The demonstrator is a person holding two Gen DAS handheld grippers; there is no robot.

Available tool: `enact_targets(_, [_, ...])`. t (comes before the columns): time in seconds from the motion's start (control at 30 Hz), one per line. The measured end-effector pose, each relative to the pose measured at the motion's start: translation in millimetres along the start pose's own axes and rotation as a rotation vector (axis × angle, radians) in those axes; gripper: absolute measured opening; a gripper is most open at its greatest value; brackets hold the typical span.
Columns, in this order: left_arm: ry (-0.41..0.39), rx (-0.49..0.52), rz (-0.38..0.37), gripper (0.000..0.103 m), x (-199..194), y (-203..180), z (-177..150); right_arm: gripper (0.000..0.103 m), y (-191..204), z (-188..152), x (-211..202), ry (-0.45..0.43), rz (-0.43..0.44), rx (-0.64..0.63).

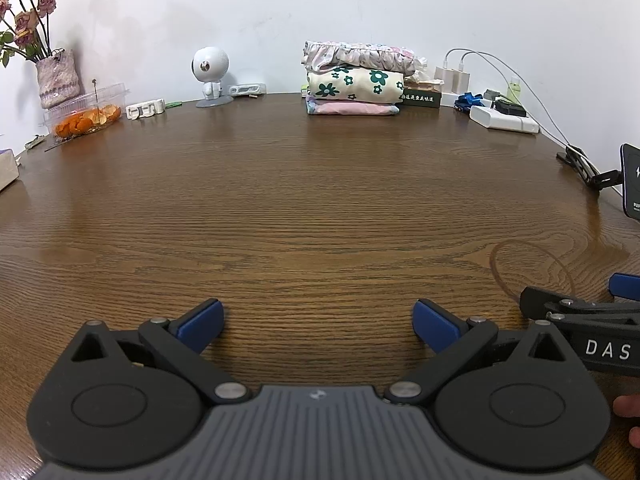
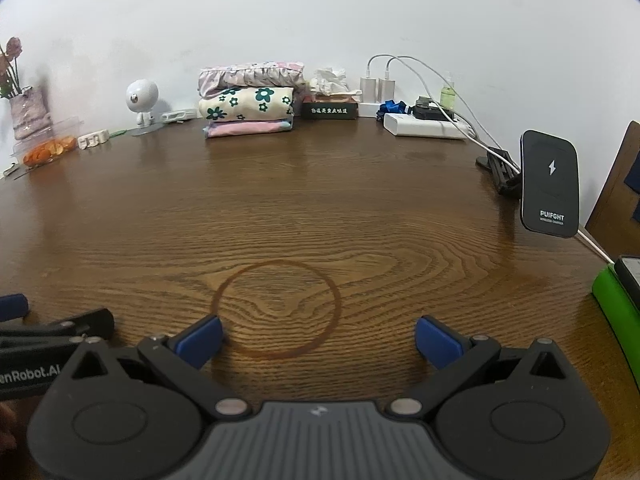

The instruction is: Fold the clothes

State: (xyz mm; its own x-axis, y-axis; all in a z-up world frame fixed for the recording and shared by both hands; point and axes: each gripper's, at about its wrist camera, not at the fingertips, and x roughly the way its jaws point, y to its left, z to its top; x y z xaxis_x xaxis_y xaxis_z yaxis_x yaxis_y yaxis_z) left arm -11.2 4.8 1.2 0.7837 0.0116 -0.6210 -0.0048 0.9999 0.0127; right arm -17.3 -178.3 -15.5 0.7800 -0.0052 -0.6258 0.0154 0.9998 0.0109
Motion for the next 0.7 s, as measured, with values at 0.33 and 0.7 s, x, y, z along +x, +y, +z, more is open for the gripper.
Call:
enact_targets(0.33, [0.0, -0.003, 0.0, 0.102, -0.7, -0.2, -0.4, 0.103, -1.4, -0.1, -0.3, 0.0, 0.013, -0.008])
enact_targets(0.7, [0.003, -0.004, -0.004, 0.102, -0.6, 0.4, 0.3, 0.103, -1.0, 0.0, -0.4, 0.0, 0.012, -0.007])
